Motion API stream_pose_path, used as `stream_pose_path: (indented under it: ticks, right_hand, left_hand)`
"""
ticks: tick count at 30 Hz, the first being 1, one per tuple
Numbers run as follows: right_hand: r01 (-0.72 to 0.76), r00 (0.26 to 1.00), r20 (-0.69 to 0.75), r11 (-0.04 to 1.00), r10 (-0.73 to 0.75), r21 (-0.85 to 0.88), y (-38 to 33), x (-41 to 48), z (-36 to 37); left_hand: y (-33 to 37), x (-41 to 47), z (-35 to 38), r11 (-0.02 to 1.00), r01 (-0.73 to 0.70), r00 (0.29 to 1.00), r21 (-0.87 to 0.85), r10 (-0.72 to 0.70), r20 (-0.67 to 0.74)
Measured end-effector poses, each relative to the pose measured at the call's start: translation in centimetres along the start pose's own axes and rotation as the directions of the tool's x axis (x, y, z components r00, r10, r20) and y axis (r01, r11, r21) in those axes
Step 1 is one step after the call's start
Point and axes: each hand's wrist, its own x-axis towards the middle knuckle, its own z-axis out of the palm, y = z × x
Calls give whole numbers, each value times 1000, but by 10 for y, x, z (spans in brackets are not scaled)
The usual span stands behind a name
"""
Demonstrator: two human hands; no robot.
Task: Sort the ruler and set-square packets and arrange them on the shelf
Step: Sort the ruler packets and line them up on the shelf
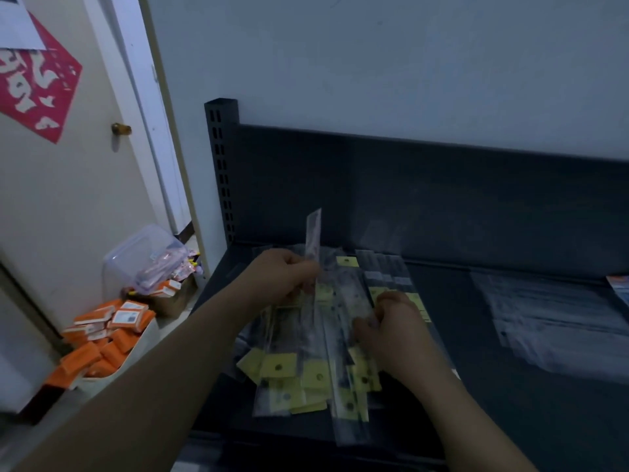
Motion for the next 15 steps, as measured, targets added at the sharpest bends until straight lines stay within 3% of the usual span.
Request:
stream_pose_path:
  ticks: [3, 6, 8, 11, 13, 15]
  right_hand:
    - [-16, 999, -40, 991, 21, 130, 1, 1, -6]
    - [-61, 995, -47, 922, 86, 382, 0, -2, -17]
    - [-142, 986, 16, 800, 164, 582, -5, -6, -20]
    - [-224, 972, 116, 666, 202, 711, -22, -13, -16]
    - [-219, 975, 137, 637, 176, 739, -37, -16, -11]
    - [-176, 984, 118, 688, 131, 705, -47, -18, -6]
  left_hand:
    - [-1, -2, -2, 983, 33, 991, -180, -56, -125]
    - [-1, -6, -5, 971, 22, 988, -238, -58, -146]
    - [3, -12, -4, 957, 28, 994, -288, -57, -93]
    - [14, -30, 8, 916, 43, 998, -399, -22, 59]
    - [18, -42, 17, 916, 23, 990, -402, 34, 134]
    - [11, -42, 22, 943, -52, 984, -328, 104, 143]
